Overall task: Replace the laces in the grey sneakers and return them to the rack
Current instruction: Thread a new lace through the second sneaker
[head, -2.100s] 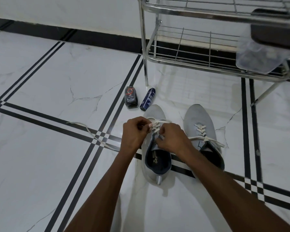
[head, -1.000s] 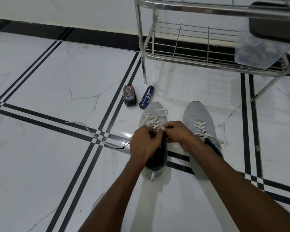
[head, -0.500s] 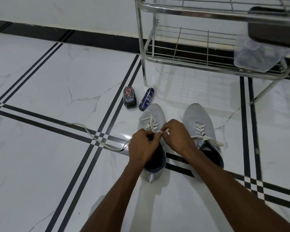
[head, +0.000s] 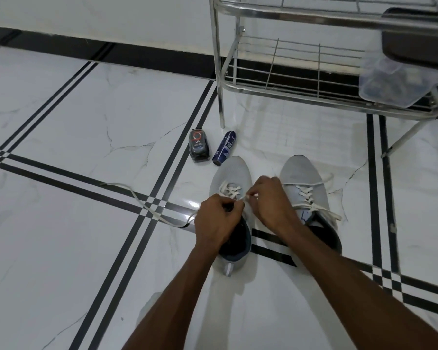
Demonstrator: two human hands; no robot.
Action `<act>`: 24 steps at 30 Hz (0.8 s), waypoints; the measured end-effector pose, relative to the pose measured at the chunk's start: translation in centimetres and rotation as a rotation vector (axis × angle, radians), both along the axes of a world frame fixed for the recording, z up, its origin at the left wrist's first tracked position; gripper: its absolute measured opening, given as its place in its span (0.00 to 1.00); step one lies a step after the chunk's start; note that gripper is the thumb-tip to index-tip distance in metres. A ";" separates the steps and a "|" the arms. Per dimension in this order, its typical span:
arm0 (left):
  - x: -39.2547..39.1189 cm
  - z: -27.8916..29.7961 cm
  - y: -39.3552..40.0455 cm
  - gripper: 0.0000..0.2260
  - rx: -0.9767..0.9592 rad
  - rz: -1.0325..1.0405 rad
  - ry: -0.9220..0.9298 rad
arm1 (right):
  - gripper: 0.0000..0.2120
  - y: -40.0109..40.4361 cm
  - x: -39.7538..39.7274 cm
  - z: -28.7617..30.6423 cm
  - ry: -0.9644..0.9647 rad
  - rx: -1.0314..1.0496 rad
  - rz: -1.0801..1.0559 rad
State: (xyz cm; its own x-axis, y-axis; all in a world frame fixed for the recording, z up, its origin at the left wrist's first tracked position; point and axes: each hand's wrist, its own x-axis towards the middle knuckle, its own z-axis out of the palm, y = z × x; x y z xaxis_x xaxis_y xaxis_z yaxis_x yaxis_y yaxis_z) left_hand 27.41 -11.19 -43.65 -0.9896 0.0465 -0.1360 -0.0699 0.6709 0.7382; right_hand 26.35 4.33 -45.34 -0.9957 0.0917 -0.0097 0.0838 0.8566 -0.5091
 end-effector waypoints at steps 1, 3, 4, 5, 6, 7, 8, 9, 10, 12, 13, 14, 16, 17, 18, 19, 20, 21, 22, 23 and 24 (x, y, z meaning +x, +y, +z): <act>0.1 -0.2 -0.1 0.13 0.007 0.002 -0.005 | 0.09 0.9 -0.2 0.7 0.100 -0.094 -0.170; 0.1 -0.4 -0.4 0.14 0.030 0.001 -0.007 | 0.07 3.6 -0.3 2.9 0.330 -0.272 -0.518; 0.1 -0.5 -0.5 0.14 0.037 0.001 -0.009 | 0.07 4.4 -0.2 3.8 0.394 -0.226 -0.599; 0.0 -0.4 -0.6 0.13 0.044 0.000 -0.008 | 0.08 4.8 -0.2 4.3 0.398 -0.120 -0.583; 0.0 -0.4 -0.6 0.12 0.042 -0.005 -0.003 | 0.10 4.6 -0.3 4.3 0.349 -0.064 -0.488; -0.1 -0.3 -0.5 0.11 0.037 -0.007 0.003 | 0.14 3.8 -0.3 4.0 0.267 -0.059 -0.355; 0.0 -0.3 -0.4 0.11 0.031 -0.007 0.006 | 0.15 2.8 -0.3 3.1 0.165 -0.064 -0.200; 0.0 -0.2 -0.4 0.12 0.030 -0.009 0.010 | 0.14 1.7 -0.1 2.3 0.056 -0.061 -0.058; 0.0 -0.3 -0.4 0.14 0.033 -0.015 0.021 | 0.12 0.7 0.1 1.7 -0.046 -0.056 0.044; 0.2 -0.5 -0.7 0.16 0.023 -0.043 0.063 | 0.10 -0.3 0.3 1.2 -0.144 -0.056 0.107; 0.4 -0.8 -0.9 0.15 0.017 -0.072 0.094 | 0.09 -0.3 0.2 1.0 -0.158 -0.031 0.100; 0.6 -1.0 -1.2 0.13 0.010 -0.109 0.130 | 0.08 -0.2 0.3 0.9 -0.164 0.003 0.091; 1.0 -1.5 -1.7 0.11 -0.028 -0.165 0.181 | 0.07 -0.2 0.4 0.9 -0.161 0.023 0.076; 1.0 -1.7 -1.9 0.13 -0.049 -0.172 0.179 | 0.06 -0.3 0.4 0.8 -0.159 0.002 0.071; 0.8 -1.8 -2.1 0.14 -0.058 -0.164 0.171 | 0.06 -0.4 0.4 0.8 -0.154 -0.027 0.064; 0.6 -2.0 -2.2 0.14 -0.060 -0.146 0.161 | 0.05 -0.4 0.4 0.7 -0.154 -0.054 0.058; 0.4 -2.1 -2.2 0.11 -0.056 -0.122 0.157 | 0.05 -0.3 0.5 0.5 -0.146 -0.074 0.054; 0.3 -2.2 -2.2 0.08 -0.053 -0.094 0.153 | 0.05 -0.3 0.6 0.2 -0.136 -0.090 0.045; 0.2 -2.4 -2.2 0.06 -0.052 -0.068 0.147 | 0.06 -0.2 0.7 0.0 -0.125 -0.098 0.028; 0.1 -2.4 -2.1 0.04 -0.051 -0.049 0.147 | 0.06 -0.2 0.7 -0.1 -0.108 -0.099 0.011; 0.2 -2.3 -2.1 0.04 -0.050 -0.038 0.150 | 0.06 -0.3 0.8 -0.2 -0.099 -0.093 0.000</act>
